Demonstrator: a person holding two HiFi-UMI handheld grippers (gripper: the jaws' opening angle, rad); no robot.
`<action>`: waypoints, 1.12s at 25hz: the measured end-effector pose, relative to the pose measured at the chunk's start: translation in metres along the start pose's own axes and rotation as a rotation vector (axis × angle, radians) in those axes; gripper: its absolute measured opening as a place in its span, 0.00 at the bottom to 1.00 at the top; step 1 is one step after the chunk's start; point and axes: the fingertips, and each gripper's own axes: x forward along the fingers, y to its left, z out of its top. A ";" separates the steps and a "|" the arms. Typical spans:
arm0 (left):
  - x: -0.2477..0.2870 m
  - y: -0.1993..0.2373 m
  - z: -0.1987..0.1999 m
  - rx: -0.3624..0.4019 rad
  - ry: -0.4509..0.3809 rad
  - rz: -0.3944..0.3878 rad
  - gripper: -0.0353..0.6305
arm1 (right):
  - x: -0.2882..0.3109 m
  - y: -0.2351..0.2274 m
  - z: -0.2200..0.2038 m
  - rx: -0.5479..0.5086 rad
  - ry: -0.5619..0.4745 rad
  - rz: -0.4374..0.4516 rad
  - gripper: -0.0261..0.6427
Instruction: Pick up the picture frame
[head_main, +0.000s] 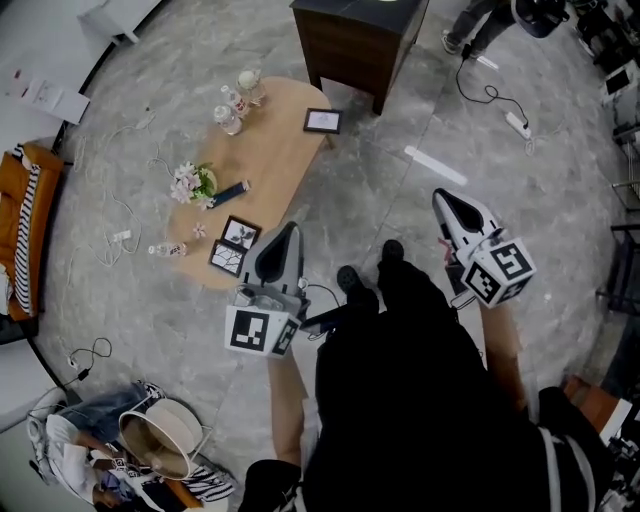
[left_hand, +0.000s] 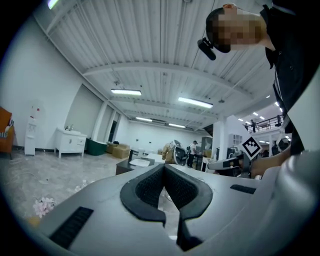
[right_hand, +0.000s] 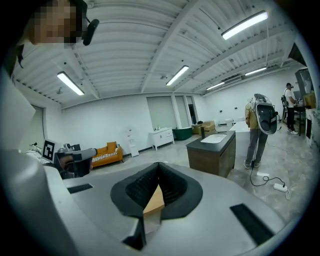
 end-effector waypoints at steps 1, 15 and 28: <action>0.003 0.003 -0.002 -0.008 0.003 -0.001 0.07 | 0.005 0.000 0.000 0.001 0.004 0.000 0.06; 0.064 0.066 0.011 0.006 0.054 0.072 0.07 | 0.108 -0.047 0.025 0.036 0.026 0.065 0.06; 0.195 0.095 0.038 0.059 0.056 0.136 0.07 | 0.209 -0.144 0.062 0.077 -0.002 0.193 0.06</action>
